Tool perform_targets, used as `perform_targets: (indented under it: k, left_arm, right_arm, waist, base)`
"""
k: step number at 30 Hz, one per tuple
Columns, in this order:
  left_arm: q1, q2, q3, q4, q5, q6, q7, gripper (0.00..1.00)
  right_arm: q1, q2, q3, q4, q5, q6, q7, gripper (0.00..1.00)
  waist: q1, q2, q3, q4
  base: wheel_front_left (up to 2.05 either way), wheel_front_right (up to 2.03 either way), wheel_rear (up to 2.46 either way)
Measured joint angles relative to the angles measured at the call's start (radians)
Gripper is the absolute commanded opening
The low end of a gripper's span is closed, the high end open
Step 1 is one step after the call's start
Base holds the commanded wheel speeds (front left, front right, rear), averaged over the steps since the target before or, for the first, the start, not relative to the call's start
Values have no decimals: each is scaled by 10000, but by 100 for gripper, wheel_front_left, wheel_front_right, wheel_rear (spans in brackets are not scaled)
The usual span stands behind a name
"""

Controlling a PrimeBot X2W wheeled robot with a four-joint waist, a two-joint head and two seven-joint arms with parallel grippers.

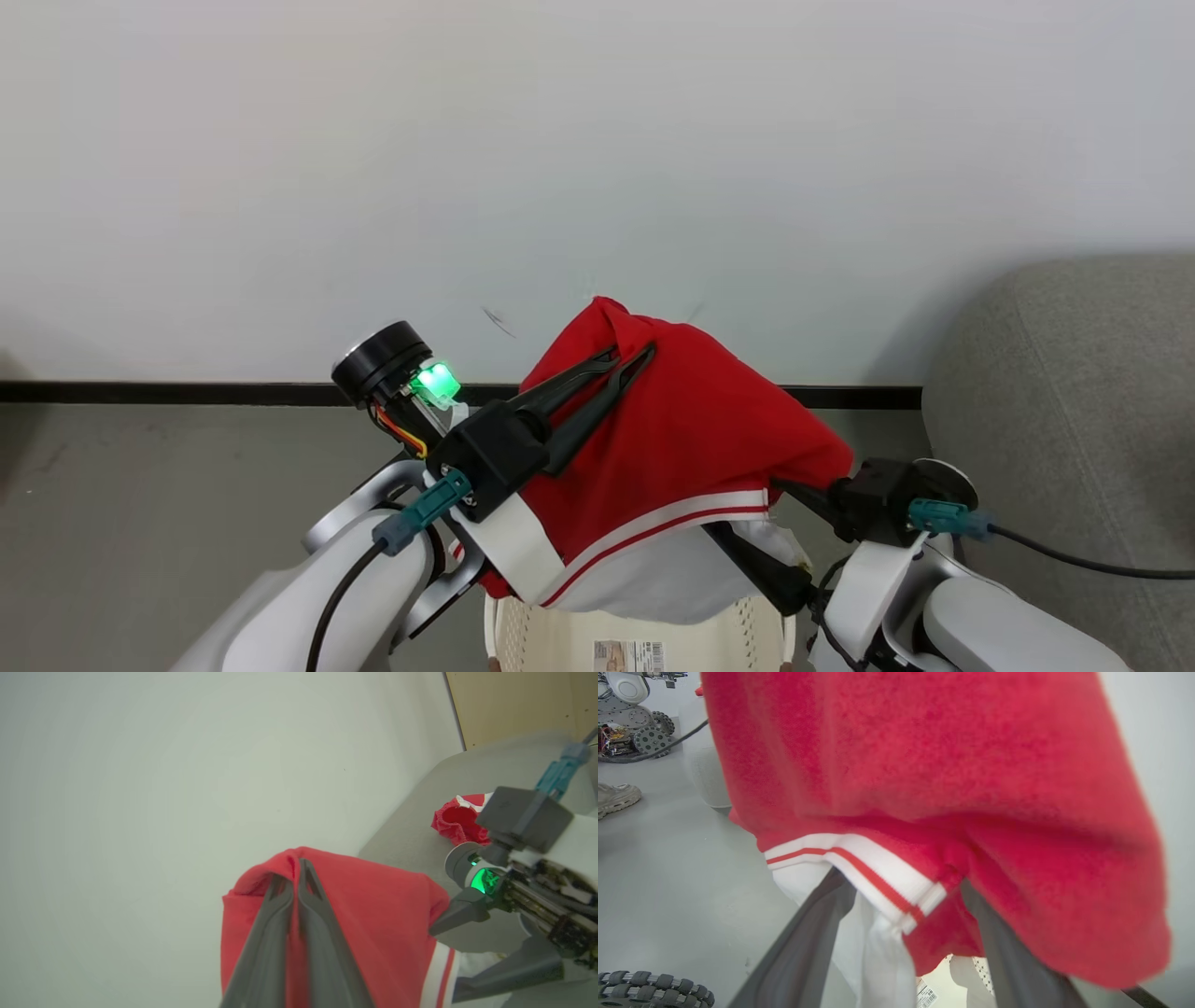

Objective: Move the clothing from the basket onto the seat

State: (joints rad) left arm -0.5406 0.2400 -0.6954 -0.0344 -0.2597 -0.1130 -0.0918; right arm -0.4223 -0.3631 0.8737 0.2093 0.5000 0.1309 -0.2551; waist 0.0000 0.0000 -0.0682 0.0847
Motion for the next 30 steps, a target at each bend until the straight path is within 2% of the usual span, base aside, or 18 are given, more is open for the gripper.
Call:
perform_targets:
  k: [3,4,5,6,7,9,10,11,16,27,28,30]
  left_arm:
    - [45,-46,-31,-35,-77,0,102,0]
    - [87,-52,-36,-38,-132,-2,123,0]
    - [149,-58,-38,-46,-151,-2,128,0]
    - [200,-52,-52,-46,-182,-2,148,0]
    - [221,-54,-71,-46,-217,-8,196,0]
    - [242,-61,-73,-56,-236,-10,205,0]
    - [253,-56,-67,-73,-261,-10,219,0]
    - [277,-40,-40,-88,-305,-10,257,0]
    - [440,63,109,-81,-483,6,291,0]
    - [1069,-81,357,161,-1133,142,305,0]
    - [1138,-111,374,190,-1195,157,305,3]
    - [1297,-157,393,251,-1289,234,303,24]
  right_arm:
    - [-96,86,-8,52,268,0,0,100]
    - [-146,123,-44,61,324,0,0,96]
    - [-185,157,-86,71,393,0,0,78]
    - [-226,182,-98,65,410,0,0,48]
    - [-275,209,-98,63,424,0,0,44]
    - [-362,249,-98,17,433,0,0,30]
    - [-393,257,-96,-2,433,0,0,18]
    - [-416,268,-84,-15,433,0,0,0]
    - [-434,148,8,-12,426,0,0,0]
    - [-432,-171,-1421,-113,324,0,2,0]
    - [-433,-178,-1586,-157,301,0,2,0]
    - [-433,-178,-1977,-238,228,0,2,0]
  waist:
    - [0,0,-88,107]
    - [0,0,-112,139]
    - [0,0,-134,170]
    - [0,0,-152,198]
    - [0,0,-168,225]
    - [0,0,-189,273]
    - [0,0,-192,293]
    - [0,0,-188,296]
    - [1,0,-142,239]
    - [0,0,-75,1]
    - [0,0,-68,-32]
    - [0,0,-54,-104]
  base:
    - [0,0,0]
    - [0,0,0]
    - [0,0,0]
    - [0,0,0]
    - [0,0,0]
    - [0,0,0]
    - [0,0,0]
    - [0,0,0]
    - [0,0,0]
    - [0,0,0]
    - [0,0,0]
    - [0,0,0]
